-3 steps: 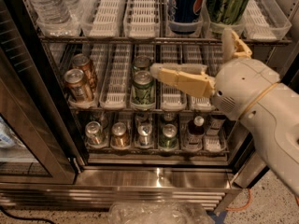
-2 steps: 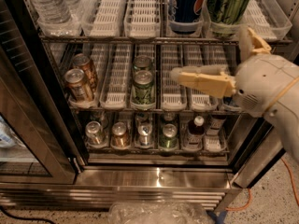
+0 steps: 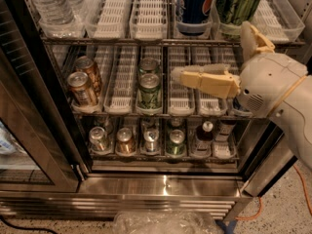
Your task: Pick pepsi can from top shelf of fridge
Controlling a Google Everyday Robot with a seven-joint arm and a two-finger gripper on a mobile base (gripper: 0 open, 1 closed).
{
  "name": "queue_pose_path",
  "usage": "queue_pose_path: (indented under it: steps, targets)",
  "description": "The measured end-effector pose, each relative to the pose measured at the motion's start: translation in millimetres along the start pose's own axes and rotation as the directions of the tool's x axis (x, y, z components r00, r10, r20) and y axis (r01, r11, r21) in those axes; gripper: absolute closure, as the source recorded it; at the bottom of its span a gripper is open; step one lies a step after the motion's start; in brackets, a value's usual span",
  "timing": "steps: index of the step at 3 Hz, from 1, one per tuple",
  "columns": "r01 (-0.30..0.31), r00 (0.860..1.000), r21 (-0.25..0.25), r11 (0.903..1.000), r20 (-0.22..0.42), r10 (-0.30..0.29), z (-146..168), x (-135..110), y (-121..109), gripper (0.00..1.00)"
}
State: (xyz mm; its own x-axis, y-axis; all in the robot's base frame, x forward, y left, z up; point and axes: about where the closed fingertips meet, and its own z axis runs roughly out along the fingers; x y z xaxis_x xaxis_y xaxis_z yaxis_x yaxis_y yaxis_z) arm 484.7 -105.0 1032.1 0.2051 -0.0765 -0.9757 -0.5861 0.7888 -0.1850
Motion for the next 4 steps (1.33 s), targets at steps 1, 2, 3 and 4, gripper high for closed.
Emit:
queue_pose_path:
  steps: [1,2,3,4]
  targets:
    - [0.012,1.0,-0.028,0.9995,0.005,-0.012,18.1,-13.5,-2.6,0.0]
    - [0.012,1.0,-0.029,0.9995,0.005,-0.012,18.1,-13.5,-2.5,0.0]
    - [0.012,1.0,-0.029,0.9995,0.006,-0.012,18.1,-13.5,-2.5,0.15]
    - [0.012,1.0,-0.029,0.9995,0.006,-0.012,18.2,-13.6,-2.4,0.11]
